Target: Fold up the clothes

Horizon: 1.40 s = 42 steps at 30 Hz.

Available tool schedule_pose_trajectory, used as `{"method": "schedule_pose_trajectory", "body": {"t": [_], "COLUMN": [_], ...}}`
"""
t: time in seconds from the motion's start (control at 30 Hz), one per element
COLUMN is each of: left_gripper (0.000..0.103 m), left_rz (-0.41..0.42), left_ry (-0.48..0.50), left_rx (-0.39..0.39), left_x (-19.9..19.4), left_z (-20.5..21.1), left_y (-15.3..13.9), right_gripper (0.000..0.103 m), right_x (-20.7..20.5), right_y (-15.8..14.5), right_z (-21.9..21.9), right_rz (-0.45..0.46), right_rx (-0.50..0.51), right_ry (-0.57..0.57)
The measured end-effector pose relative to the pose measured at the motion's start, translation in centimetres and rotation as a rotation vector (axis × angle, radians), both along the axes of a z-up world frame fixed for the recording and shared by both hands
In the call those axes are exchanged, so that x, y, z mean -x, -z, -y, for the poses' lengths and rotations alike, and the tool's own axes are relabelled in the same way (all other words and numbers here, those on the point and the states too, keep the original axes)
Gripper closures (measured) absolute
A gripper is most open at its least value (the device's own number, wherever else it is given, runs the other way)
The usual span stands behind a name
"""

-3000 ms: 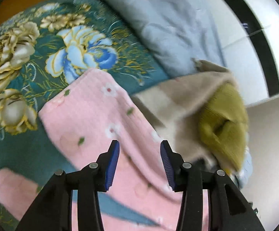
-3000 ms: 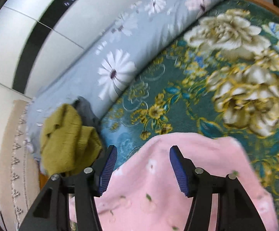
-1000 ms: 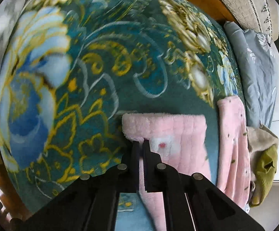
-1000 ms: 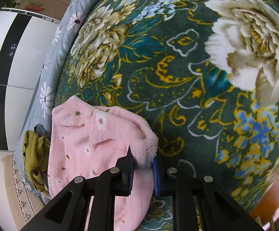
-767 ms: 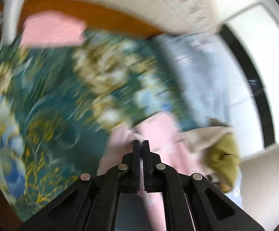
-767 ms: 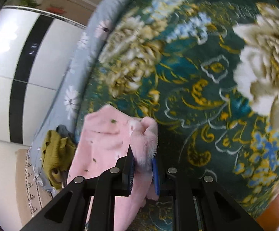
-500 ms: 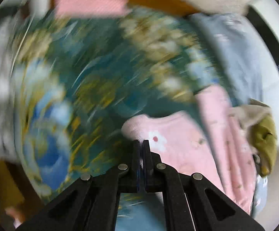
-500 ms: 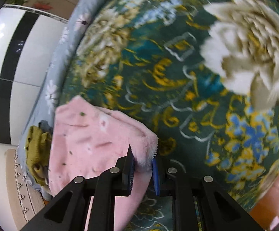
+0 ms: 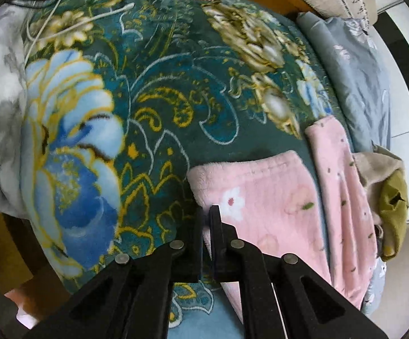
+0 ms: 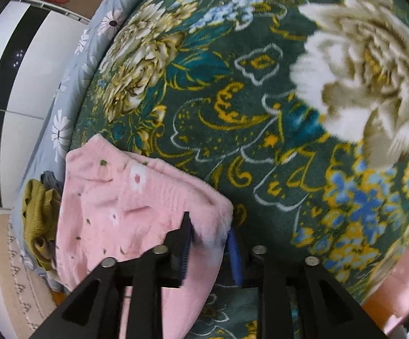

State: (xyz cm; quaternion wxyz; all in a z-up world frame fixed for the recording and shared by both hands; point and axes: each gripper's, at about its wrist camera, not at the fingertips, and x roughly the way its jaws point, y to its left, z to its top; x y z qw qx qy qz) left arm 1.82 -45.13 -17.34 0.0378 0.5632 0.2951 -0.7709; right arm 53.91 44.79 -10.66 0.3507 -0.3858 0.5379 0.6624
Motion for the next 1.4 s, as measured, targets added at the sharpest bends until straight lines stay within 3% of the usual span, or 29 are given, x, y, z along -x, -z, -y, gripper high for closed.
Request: {"method": "schedule_pose_trajectory", "body": {"t": [0.07,0.1,0.23,0.33,0.47,0.63,0.67,0.8,0.87,0.9,0.93,1.1,1.17,1.27,1.4], "left_gripper": [0.075,0.072,0.070,0.058,0.050,0.049,0.049,0.049,0.054,0.062,0.090,0.094,0.094,0.097,0.098], "left_rz": [-0.006,-0.023,-0.083,-0.100,-0.082,-0.028,-0.017,0.032,0.047,0.049,0.027,-0.153,-0.195,-0.130,-0.099], "left_ry": [0.001,0.005,0.040,0.101,0.126,0.131,0.133,0.250,0.303,0.331,0.355,0.457,0.436,0.333,0.157], "left_rx": [0.029,0.026,0.018,0.007,-0.019,-0.031,-0.034,-0.206,-0.187,-0.170,-0.150,-0.099,-0.002,0.084,0.033], "left_x": [0.2,0.5,2.4,5.1,8.8,12.2,12.9,13.9,13.8,13.6,13.3,11.4,11.5,12.8,13.6], "left_z": [0.3,0.3,-0.3,-2.4,-4.4,-5.6,-5.8,-7.0,-7.4,-7.6,-7.8,-8.4,-8.2,-6.8,-4.0], "left_y": [-0.9,-1.5,-3.5,-3.9,-2.6,0.1,0.7,2.6,2.5,2.4,2.1,-1.0,-2.0,-0.8,0.2], "right_gripper": [0.055,0.055,0.054,0.052,0.052,0.052,0.052,0.052,0.052,0.052,0.052,0.052,0.052,0.052,0.052], "right_x": [-0.2,-0.3,1.6,6.0,11.6,17.3,18.1,21.0,22.0,22.4,22.9,25.1,25.7,27.1,28.9], "right_y": [-1.0,-1.4,-3.9,-4.5,-3.4,-0.8,-0.4,0.7,1.3,1.5,1.7,2.3,2.5,2.6,1.4], "right_z": [-0.4,-0.6,-0.6,0.9,4.0,7.5,7.9,9.3,10.1,10.4,10.5,11.4,11.6,11.9,12.7], "right_rz": [0.030,0.045,0.003,-0.068,-0.094,-0.077,-0.068,-0.041,-0.031,-0.030,-0.030,-0.032,-0.035,-0.058,-0.097], "right_rx": [-0.039,-0.059,-0.131,-0.117,-0.060,0.023,0.028,0.041,0.046,0.050,0.055,0.068,0.068,0.088,0.067], "right_ry": [0.009,0.013,0.014,-0.068,-0.204,-0.322,-0.334,-0.378,-0.399,-0.408,-0.418,-0.464,-0.467,-0.466,-0.502]}}
